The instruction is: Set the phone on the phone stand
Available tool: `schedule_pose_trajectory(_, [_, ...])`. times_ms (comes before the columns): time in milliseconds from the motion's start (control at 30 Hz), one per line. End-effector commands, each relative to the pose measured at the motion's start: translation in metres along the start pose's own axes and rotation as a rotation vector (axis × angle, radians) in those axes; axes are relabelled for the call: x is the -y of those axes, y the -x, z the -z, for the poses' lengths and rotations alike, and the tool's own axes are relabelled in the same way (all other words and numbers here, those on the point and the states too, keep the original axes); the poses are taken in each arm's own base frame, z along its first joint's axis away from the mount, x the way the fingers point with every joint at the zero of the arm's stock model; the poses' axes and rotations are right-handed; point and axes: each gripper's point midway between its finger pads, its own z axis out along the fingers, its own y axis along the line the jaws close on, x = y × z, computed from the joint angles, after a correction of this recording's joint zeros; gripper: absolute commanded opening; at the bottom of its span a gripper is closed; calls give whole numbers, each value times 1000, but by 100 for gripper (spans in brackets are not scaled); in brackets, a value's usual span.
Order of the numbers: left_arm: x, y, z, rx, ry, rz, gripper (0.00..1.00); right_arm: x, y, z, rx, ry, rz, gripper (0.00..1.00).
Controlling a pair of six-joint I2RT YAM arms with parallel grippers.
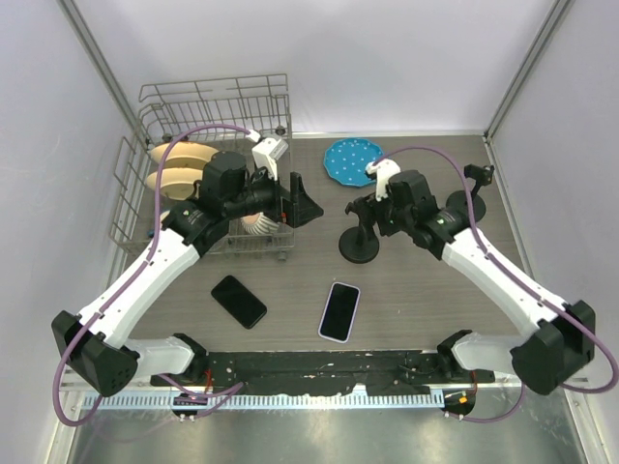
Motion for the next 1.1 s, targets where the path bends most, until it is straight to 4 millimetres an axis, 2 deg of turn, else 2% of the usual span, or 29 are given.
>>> schedule_pose_trajectory(0, [14,17,8,50,-41,-34,93,-3,16,35,125,-7,-181,87])
schedule_pose_trajectory(67, [15,15,6,44,-50,-30,93,-1,15,45,150,-23,-246,87])
schedule_pose_trajectory(133, [16,14,5,39,-58,-28,94,3,8,46,155,-62,-334,87])
schedule_pose_trajectory(167, [17,15,5,37,-63,-28,94,2,17,50,214,-55,-401,87])
schedule_pose_trajectory(200, [18,14,4,31,-72,-26,94,-5,9,44,215,-31,-541,87])
schedule_pose_trajectory(233, [19,14,4,35,-77,-22,94,-14,23,44,287,38,-605,87])
schedule_pose_trajectory(267, [19,13,3,34,-82,-14,95,-18,27,49,327,69,-666,88])
schedule_pose_trajectory(300, [22,13,2,31,-102,-8,95,-22,18,43,320,86,-777,88])
schedule_pose_trajectory(333, [25,14,0,39,-119,-6,95,-22,22,45,356,101,-821,89])
schedule_pose_trajectory(400, [31,10,-2,25,-159,29,95,-22,12,40,355,118,-908,89])
schedule_pose_trajectory(467, [38,9,-7,25,-179,63,94,-23,13,38,375,150,-955,89])
schedule_pose_trajectory(500, [42,9,-8,24,-185,88,94,-21,2,32,366,155,-983,89])
schedule_pose_trajectory(533, [46,11,-10,30,-199,107,93,-19,19,37,447,208,-1036,89])
schedule_pose_trajectory(567, [53,10,-11,28,-217,127,93,-30,19,40,437,298,-1042,88])
schedule_pose_trajectory(600, [59,11,-10,24,-232,197,93,-28,10,36,442,314,-1069,87])
schedule_pose_trajectory(633, [64,13,-11,41,-264,218,93,-29,18,42,488,357,-1080,87])
schedule_pose_trajectory(700, [68,16,-11,50,-288,301,93,-28,13,41,497,373,-1073,86])
schedule_pose_trajectory(733, [69,16,-13,57,-295,309,93,-24,17,45,524,372,-1063,86])
schedule_pose_trajectory(800, [62,14,-19,55,-270,292,93,-20,18,47,544,362,-1050,86])
schedule_pose_trajectory(933, [44,5,-23,31,-171,229,91,-10,34,56,613,371,-1053,84])
schedule_pose_trajectory(1033, [36,1,-24,45,-148,187,91,-5,38,54,622,355,-1076,81])
schedule_pose_trajectory(1067, [35,0,-23,49,-151,174,91,-2,36,47,609,350,-1086,77])
